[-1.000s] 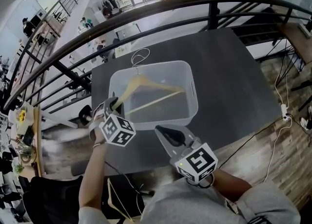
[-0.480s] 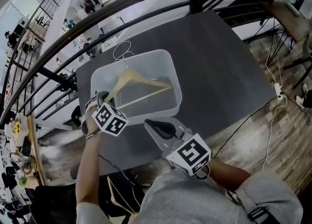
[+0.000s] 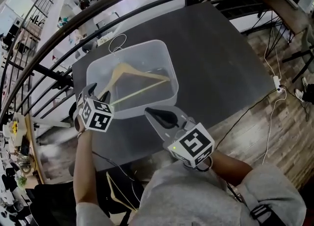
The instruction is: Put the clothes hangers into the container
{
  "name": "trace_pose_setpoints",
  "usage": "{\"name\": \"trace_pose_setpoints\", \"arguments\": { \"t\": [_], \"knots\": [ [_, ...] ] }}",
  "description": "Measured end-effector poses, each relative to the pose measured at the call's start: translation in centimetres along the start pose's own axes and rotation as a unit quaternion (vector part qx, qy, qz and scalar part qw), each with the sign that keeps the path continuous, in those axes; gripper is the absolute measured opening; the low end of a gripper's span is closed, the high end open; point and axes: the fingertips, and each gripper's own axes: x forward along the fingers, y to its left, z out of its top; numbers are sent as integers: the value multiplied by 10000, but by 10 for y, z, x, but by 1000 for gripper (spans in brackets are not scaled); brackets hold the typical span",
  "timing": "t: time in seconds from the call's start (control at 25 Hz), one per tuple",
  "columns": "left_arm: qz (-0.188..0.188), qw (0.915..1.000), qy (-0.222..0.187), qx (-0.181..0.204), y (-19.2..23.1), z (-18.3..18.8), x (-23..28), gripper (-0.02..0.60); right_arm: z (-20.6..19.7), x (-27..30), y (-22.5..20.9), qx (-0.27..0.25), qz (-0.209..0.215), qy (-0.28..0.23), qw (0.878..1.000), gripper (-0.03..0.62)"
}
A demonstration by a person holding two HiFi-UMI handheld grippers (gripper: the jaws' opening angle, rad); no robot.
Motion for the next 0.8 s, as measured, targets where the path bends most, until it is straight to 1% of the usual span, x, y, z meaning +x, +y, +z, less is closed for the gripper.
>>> {"name": "trace_pose_setpoints", "arguments": {
  "t": [0.12, 0.2, 0.24, 0.36, 0.48, 0.6, 0.72, 0.8],
  "knots": [
    [317, 9967, -478, -576, 11, 3, -28, 236, 7, -16, -15, -90, -224, -40, 9997, 0],
    [571, 9907, -762, -974, 19, -3, -54, 231, 13, -28, -22, -140, -375, -92, 9992, 0],
    [670, 9862, -915, -1210, 22, -8, -68, 225, 17, -33, -22, -167, -450, -119, 9988, 0],
    [838, 9669, -1493, -1894, 22, -24, -113, 182, 20, -46, -13, -254, -636, -155, 9975, 0],
    [877, 9472, -1987, -2359, 11, -36, -159, 99, 17, -53, 12, -346, -692, -132, 9969, 0],
    [919, 9229, -2443, -2831, -10, -46, -207, 37, 14, -56, 50, -427, -630, -100, 9970, 0],
    [1039, 9006, -2721, -3227, -39, -63, -250, 14, 11, -59, 92, -433, -506, -80, 9977, 0],
    [993, 8871, -2869, -3476, -60, -79, -272, 14, 5, -60, 120, -466, -414, -46, 9980, 0]
  ]
}}
